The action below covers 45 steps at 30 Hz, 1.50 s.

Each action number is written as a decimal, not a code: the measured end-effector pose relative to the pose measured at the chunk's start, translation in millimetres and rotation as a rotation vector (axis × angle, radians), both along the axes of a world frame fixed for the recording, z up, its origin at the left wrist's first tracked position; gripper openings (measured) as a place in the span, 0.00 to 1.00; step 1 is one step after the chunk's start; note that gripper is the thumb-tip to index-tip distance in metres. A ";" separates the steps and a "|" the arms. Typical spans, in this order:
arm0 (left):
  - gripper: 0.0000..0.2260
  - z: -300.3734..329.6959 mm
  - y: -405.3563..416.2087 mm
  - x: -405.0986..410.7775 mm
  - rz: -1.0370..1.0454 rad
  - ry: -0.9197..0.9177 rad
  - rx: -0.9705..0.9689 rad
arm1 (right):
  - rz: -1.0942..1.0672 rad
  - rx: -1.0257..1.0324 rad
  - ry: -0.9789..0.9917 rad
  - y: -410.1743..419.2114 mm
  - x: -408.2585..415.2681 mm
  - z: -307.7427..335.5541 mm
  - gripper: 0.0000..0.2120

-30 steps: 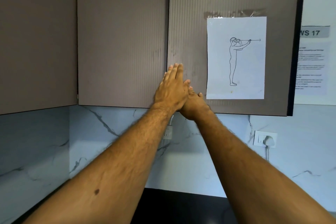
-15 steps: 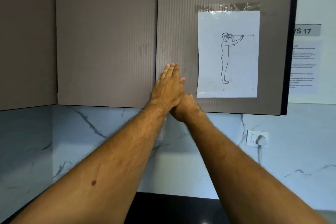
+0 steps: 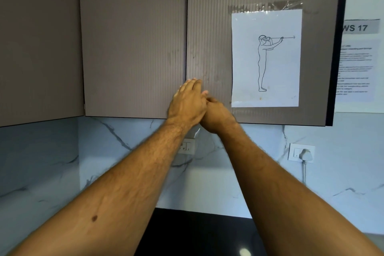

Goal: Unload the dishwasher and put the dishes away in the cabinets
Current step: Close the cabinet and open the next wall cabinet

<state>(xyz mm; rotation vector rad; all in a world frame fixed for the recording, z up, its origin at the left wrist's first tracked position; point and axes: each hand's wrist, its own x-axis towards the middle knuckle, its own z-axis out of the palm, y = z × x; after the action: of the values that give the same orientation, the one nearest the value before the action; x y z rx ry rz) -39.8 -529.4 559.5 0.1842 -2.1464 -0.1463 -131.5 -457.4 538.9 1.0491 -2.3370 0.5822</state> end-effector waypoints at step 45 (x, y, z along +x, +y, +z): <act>0.20 -6.2 72.7 474.3 1.052 0.078 -0.060 | 0.957 -0.292 0.010 11.5 406.5 5.6 0.22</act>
<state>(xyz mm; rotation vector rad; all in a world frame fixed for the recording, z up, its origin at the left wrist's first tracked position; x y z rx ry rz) 434.4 -456.7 553.2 1.1980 -1.7218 0.5075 275.0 -446.0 544.5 1.9718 -1.5420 1.1946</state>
